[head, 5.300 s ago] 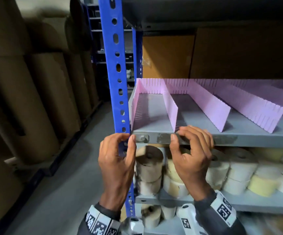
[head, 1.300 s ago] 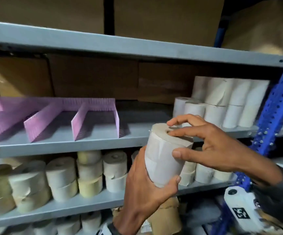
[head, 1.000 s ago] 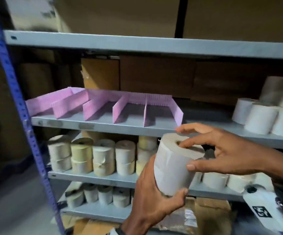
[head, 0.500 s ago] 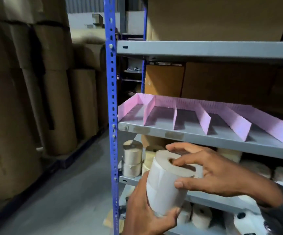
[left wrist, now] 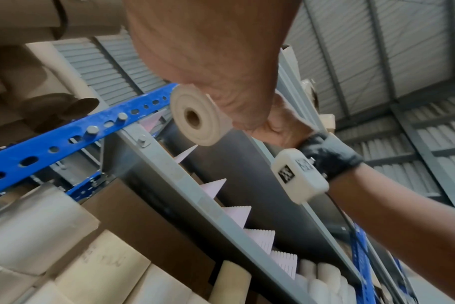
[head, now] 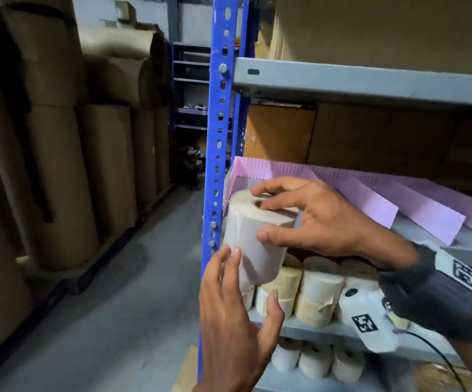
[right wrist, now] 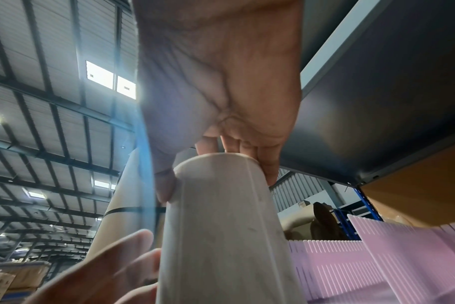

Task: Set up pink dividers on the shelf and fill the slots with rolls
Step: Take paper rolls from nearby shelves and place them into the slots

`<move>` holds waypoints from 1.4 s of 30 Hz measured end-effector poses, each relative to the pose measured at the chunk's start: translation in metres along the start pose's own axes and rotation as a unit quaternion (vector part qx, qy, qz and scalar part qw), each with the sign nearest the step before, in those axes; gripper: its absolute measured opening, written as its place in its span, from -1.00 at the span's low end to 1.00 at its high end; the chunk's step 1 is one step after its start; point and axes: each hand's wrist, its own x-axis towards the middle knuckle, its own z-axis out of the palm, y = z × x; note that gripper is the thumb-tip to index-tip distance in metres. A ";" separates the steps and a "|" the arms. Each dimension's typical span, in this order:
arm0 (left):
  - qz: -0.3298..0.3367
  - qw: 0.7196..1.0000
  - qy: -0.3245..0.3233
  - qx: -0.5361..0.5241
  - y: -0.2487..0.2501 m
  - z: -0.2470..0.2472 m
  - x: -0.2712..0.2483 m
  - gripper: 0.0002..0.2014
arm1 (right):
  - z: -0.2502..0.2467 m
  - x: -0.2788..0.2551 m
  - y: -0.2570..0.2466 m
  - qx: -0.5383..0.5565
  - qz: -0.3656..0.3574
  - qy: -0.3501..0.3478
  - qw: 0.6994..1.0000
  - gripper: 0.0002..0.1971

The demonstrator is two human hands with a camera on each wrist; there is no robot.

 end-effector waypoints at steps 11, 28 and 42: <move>0.047 0.963 -0.203 0.171 -0.033 0.039 0.022 -0.20 | 0.002 0.069 0.049 -0.089 0.046 -0.018 0.995 -0.52; -0.009 0.941 -0.258 0.217 -0.064 0.089 0.057 -0.14 | -0.009 0.141 0.095 -0.258 0.109 -0.188 0.942 -0.49; 0.032 0.939 -0.230 0.253 -0.080 0.096 0.058 -0.16 | -0.004 0.212 0.171 -0.315 0.123 -0.203 0.919 -0.44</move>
